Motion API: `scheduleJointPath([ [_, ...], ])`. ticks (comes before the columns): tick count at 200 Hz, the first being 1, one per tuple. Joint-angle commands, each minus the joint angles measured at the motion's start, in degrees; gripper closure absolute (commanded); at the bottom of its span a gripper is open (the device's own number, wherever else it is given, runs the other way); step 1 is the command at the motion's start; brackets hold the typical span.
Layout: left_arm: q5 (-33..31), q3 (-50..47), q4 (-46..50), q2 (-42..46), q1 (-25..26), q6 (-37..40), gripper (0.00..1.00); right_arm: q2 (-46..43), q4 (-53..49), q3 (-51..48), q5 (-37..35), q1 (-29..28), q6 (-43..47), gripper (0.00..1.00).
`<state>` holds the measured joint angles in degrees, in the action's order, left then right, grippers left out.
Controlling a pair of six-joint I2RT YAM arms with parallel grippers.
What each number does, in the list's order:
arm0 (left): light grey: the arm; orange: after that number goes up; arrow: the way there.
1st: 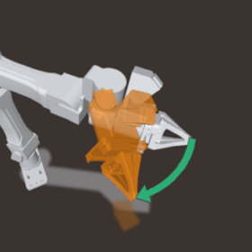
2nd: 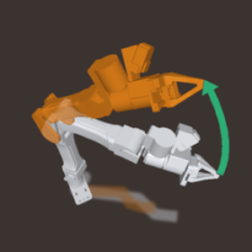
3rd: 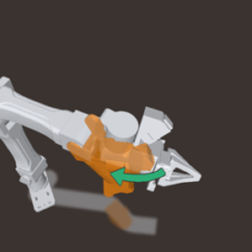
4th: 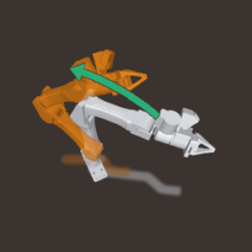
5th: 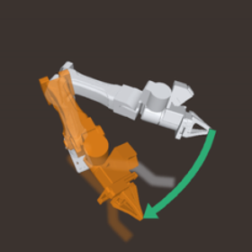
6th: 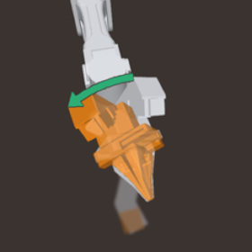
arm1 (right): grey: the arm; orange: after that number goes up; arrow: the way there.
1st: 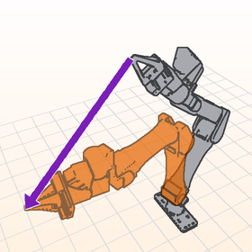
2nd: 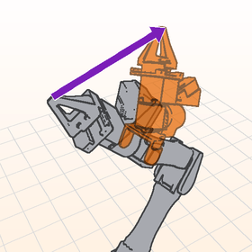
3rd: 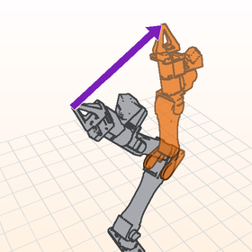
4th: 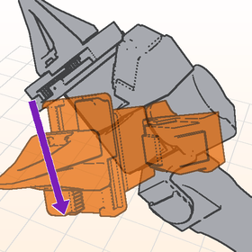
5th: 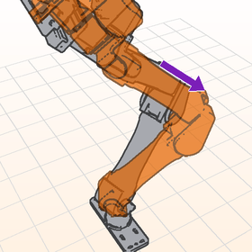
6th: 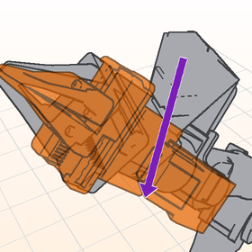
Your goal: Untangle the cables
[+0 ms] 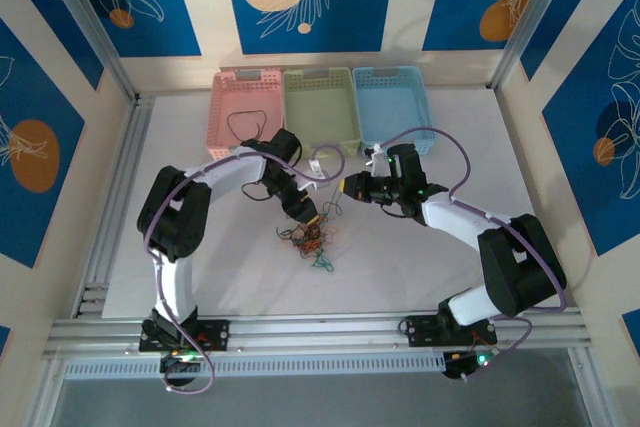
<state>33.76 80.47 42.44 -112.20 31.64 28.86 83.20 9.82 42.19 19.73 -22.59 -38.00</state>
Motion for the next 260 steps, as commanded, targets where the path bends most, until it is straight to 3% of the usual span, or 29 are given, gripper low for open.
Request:
scheduleJointPath([
  [1, 2.3, -0.2, 0.8, 0.1, -0.4, 0.7, 0.52, -0.4, 0.2, -0.7, 0.3, -0.1, -0.3, 1.00],
  [54, 2.7, 0.4, 2.2, 0.0, -0.5, 1.1, 0.79, -0.3, 0.1, -0.7, 0.3, -0.1, -0.2, 1.00],
  [110, 2.6, 0.3, 2.2, 1.9, -0.5, 0.9, 1.00, -0.2, 0.0, -0.5, 0.4, -0.1, -0.2, 1.00],
  [129, 2.7, 0.8, 1.3, 3.2, -0.8, -0.6, 1.00, -0.3, 0.0, -0.5, 0.2, -0.2, -0.2, 1.00],
  [161, -5.3, 3.3, 1.5, 6.8, -0.8, -4.8, 1.00, -0.8, 0.3, -1.0, 0.0, 0.1, -0.4, 1.00],
  [190, -14.6, 3.5, 0.5, 15.2, -1.0, -10.8, 1.00, -1.8, 0.4, -1.9, -1.9, 0.6, -1.3, 1.00],
  [238, -35.5, -1.1, -6.6, 39.0, -2.2, -18.9, 1.00, -4.1, 0.2, -5.1, -6.4, 4.6, -7.0, 1.00],
  [260, -41.3, -2.3, -6.6, 48.2, -5.2, -22.5, 1.00, -5.7, 2.8, -8.6, -6.2, 8.8, -11.5, 1.00],
])
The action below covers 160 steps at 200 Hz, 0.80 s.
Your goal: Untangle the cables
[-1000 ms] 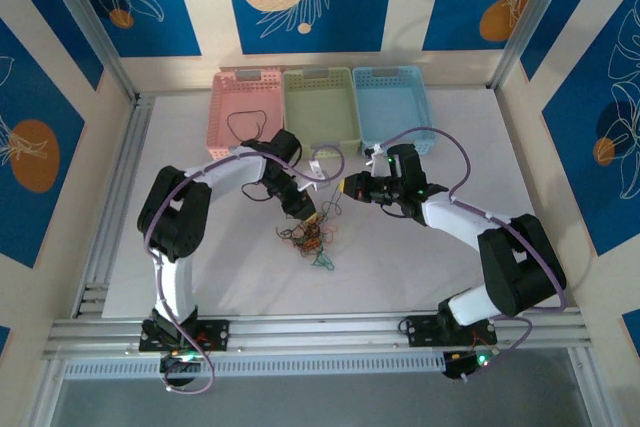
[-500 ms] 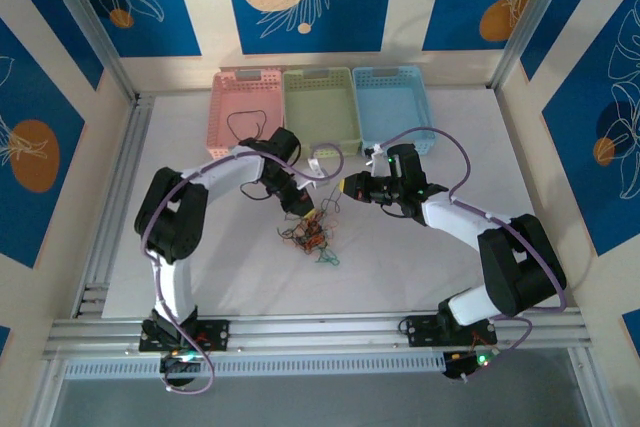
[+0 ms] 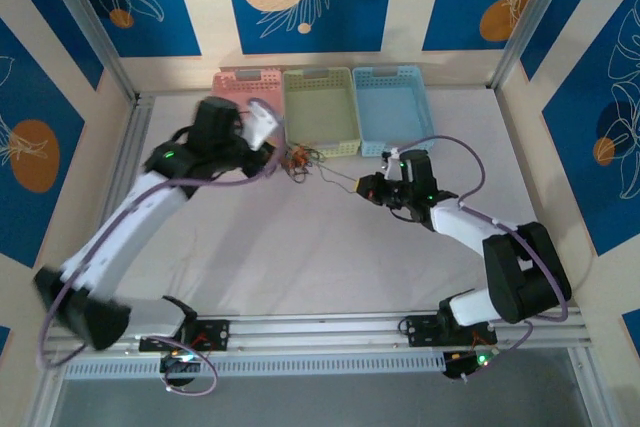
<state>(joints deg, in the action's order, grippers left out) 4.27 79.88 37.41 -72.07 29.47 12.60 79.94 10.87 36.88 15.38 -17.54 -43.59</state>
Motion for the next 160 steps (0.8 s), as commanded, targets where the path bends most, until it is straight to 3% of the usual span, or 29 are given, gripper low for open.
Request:
scheduleJointPath([
  [1, -12.2, -1.7, -1.5, 8.3, -3.2, -6.3, 1.00, -2.5, 1.8, -3.4, -1.8, 3.9, -6.0, 1.00],
  [41, -26.4, -2.9, 1.9, 16.2, -5.3, -7.7, 1.00, -6.0, 3.6, -9.3, -1.5, 12.2, -12.1, 1.00],
  [95, -37.4, -3.8, 2.7, 22.1, -8.3, -7.8, 1.00, -12.2, -0.8, -14.4, -2.5, 23.0, -14.6, 1.00],
  [121, -34.3, -3.5, 3.1, 22.1, -8.6, -8.2, 1.00, -10.0, 0.9, -14.5, 0.0, 24.3, -15.2, 1.00],
  [160, -20.6, -4.4, 2.1, 22.0, -8.6, -10.1, 1.00, -9.1, 2.9, -14.1, 1.7, 23.8, -14.4, 1.00],
])
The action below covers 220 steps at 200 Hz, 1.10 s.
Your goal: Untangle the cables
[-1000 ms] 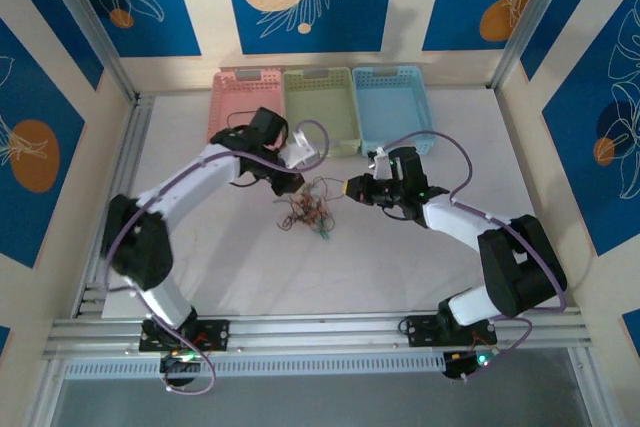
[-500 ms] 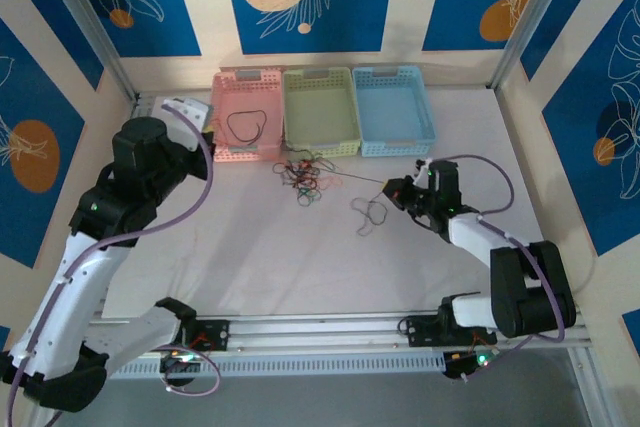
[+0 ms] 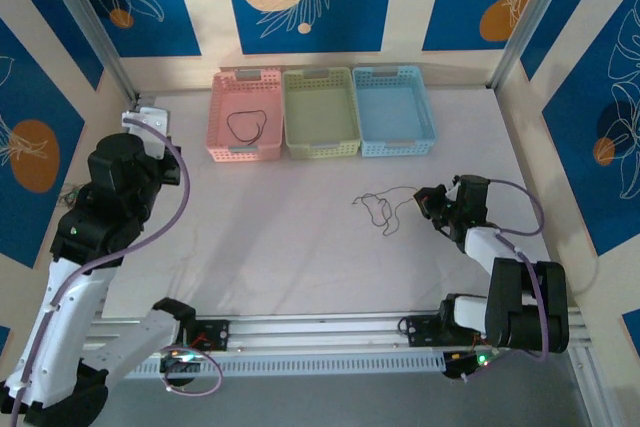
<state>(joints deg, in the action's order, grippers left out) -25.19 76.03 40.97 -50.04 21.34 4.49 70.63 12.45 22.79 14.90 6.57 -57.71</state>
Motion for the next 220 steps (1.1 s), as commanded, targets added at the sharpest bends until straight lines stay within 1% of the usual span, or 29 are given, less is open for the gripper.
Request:
scheduleJointPath([
  [1, 9.0, -0.5, -1.5, -0.1, -0.5, -2.0, 1.00, 0.2, 1.3, 0.0, 2.1, -0.4, -0.2, 1.00],
  [23, 14.9, -0.3, -1.7, -0.6, -0.4, -2.6, 1.00, 0.4, 1.2, 0.6, 2.1, -1.3, 0.6, 1.00],
  [47, 19.3, -1.0, -1.9, -1.4, -0.4, -3.1, 1.00, 0.3, 1.5, 1.0, 2.2, -2.4, 1.4, 1.00],
  [66, 21.5, -4.0, -2.5, -2.0, -0.5, -4.0, 1.00, -0.2, 1.2, 1.9, 1.8, -3.8, 2.7, 1.00],
  [78, 20.8, -6.9, -3.2, -2.0, -0.4, -5.5, 1.00, -0.8, 0.7, 2.6, 1.7, -5.2, 3.9, 1.00],
  [85, 20.3, -9.0, -3.5, -2.0, -0.4, -6.8, 1.00, -1.3, -0.6, 3.7, 1.5, -6.4, 4.9, 1.00],
  [101, 21.7, -12.7, -3.6, -2.4, -0.4, -6.9, 1.00, -3.4, -4.6, 7.8, 1.3, -9.5, 7.2, 1.00],
  [126, 23.9, -17.9, -4.3, -2.6, -0.4, -6.5, 1.00, -7.1, -12.0, 18.6, 2.2, -14.1, 7.6, 1.00],
  [148, 27.1, -21.0, -5.1, -3.4, -0.3, -6.5, 1.00, -6.3, -21.2, 33.7, -4.9, -21.0, 13.4, 1.00],
  [158, 28.0, -22.6, -6.0, -3.5, -0.2, -6.4, 1.00, -4.1, -23.9, 40.6, -6.9, -23.2, 15.7, 1.00],
  [168, 28.0, -24.1, -7.0, -3.4, -0.2, -6.6, 1.00, -0.9, -25.6, 46.6, -7.2, -24.4, 16.6, 1.00],
  [189, 28.3, -26.8, -8.4, -3.3, -0.1, -6.4, 1.00, 7.1, -27.5, 59.4, -5.7, -25.4, 16.5, 1.00],
  [220, 28.2, -27.5, -8.8, -3.6, 0.8, -6.4, 1.00, 18.4, -30.0, 75.6, -6.4, -26.5, 17.4, 1.00],
])
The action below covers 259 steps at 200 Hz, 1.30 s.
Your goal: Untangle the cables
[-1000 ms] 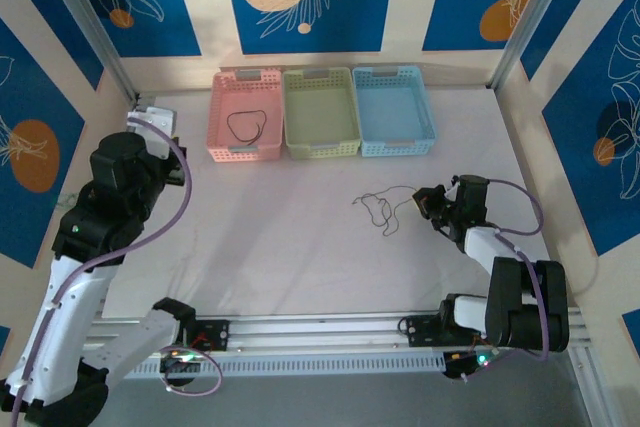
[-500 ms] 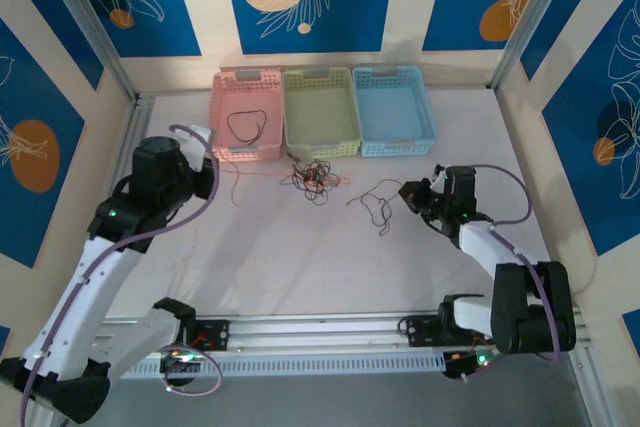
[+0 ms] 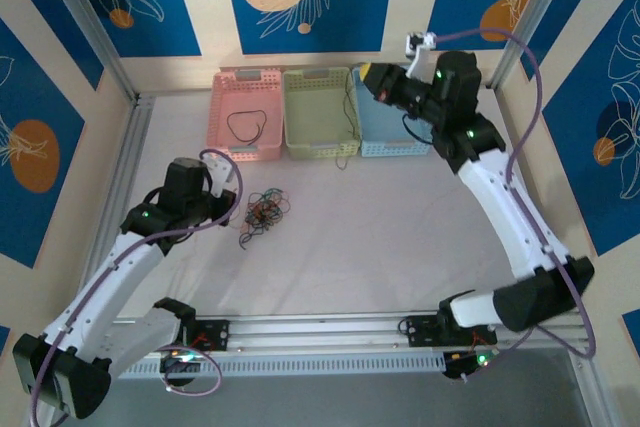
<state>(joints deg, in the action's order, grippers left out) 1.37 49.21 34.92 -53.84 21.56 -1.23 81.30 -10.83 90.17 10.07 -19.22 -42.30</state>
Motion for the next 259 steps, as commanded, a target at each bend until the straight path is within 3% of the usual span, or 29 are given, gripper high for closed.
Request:
scheduleJointPath([
  [1, 1.7, -0.7, -2.8, 0.2, 0.6, -0.7, 1.00, 8.1, -6.9, 8.7, -1.5, -0.7, 2.0, 1.00],
  [46, -0.2, -1.0, -2.6, -0.6, 1.4, -0.2, 1.00, 26.5, -11.6, 30.9, -2.8, -0.7, 2.8, 1.00],
  [127, -0.4, -1.5, -2.7, -0.8, 1.7, 0.2, 1.00, 53.1, -23.8, 58.4, -0.6, -0.2, 3.3, 1.00],
  [192, -0.6, -1.7, -2.7, -0.5, 1.8, 0.2, 1.00, 51.6, -20.6, 49.8, -0.1, -0.2, 3.1, 1.00],
  [259, -4.3, -1.5, -2.2, 0.3, 1.8, 0.4, 1.00, 47.8, -16.0, 55.9, 7.8, -3.9, 4.1, 1.00],
])
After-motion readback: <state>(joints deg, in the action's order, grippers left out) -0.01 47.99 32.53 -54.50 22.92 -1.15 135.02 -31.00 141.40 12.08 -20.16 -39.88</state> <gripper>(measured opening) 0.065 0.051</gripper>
